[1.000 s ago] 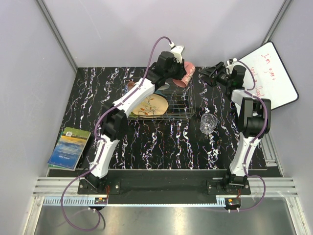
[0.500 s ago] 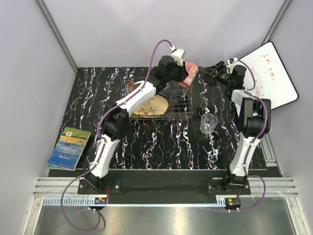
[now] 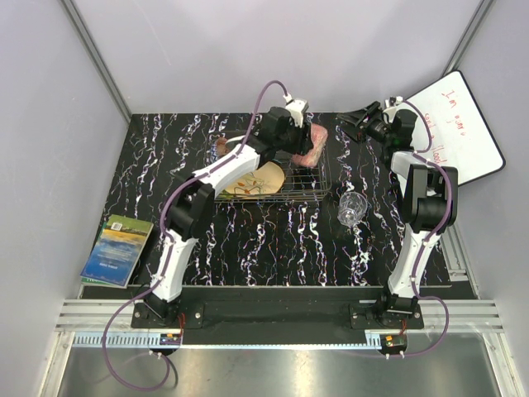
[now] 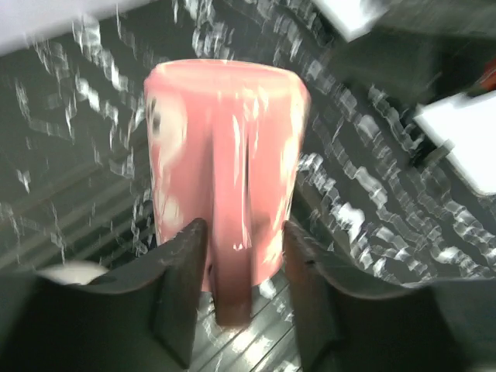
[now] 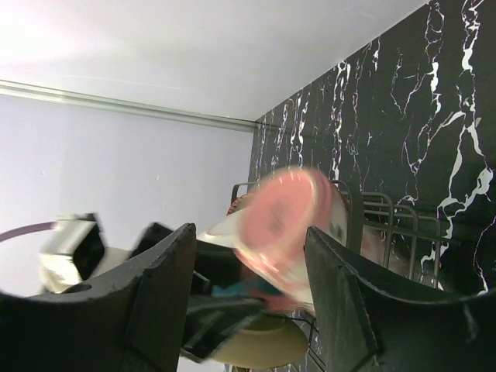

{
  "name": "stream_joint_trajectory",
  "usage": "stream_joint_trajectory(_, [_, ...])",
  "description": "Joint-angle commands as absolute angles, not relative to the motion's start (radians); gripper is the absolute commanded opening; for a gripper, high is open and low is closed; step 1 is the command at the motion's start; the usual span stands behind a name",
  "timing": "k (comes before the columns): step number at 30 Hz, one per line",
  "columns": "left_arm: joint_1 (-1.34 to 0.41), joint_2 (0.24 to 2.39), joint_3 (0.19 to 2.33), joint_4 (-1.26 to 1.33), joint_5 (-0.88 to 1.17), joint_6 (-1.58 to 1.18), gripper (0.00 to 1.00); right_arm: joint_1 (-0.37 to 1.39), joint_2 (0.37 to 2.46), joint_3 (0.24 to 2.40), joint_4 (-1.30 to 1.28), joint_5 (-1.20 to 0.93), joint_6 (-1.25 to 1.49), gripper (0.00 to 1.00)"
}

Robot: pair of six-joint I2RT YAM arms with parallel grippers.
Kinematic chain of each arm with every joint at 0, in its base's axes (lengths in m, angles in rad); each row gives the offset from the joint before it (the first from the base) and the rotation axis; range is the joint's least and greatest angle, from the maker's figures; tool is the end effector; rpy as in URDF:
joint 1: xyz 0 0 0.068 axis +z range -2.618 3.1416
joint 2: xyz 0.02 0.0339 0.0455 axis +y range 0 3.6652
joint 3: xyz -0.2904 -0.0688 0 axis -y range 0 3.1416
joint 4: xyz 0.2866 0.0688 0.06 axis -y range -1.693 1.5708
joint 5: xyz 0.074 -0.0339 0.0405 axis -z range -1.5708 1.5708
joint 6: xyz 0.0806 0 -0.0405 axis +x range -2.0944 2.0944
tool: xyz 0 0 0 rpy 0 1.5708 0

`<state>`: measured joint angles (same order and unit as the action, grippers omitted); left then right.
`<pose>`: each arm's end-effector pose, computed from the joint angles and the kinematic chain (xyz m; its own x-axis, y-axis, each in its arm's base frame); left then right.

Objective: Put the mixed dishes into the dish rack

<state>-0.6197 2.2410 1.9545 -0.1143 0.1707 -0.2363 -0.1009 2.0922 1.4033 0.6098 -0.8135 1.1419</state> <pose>0.5078 -0.3791 0.2578 -0.4726 0.0538 -0.8796 0.6059 0.7447 -0.2800 0.5561 0.0026 0.2192 -0.6252 0.6912 -0.3623 -0.1995 0.3073 0.9305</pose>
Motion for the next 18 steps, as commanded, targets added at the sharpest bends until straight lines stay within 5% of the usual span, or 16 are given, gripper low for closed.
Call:
stream_joint_trajectory(1, [-0.614, 2.275, 1.916, -0.161, 0.164, -0.222, 0.58, -0.097, 2.075, 1.397, 0.644, -0.821, 1.131, 0.66])
stream_joint_trajectory(18, [-0.612, 2.226, 1.898, -0.196, 0.209, -0.207, 0.56, -0.084, 2.075, 1.428, 0.584, -0.821, 1.097, 0.68])
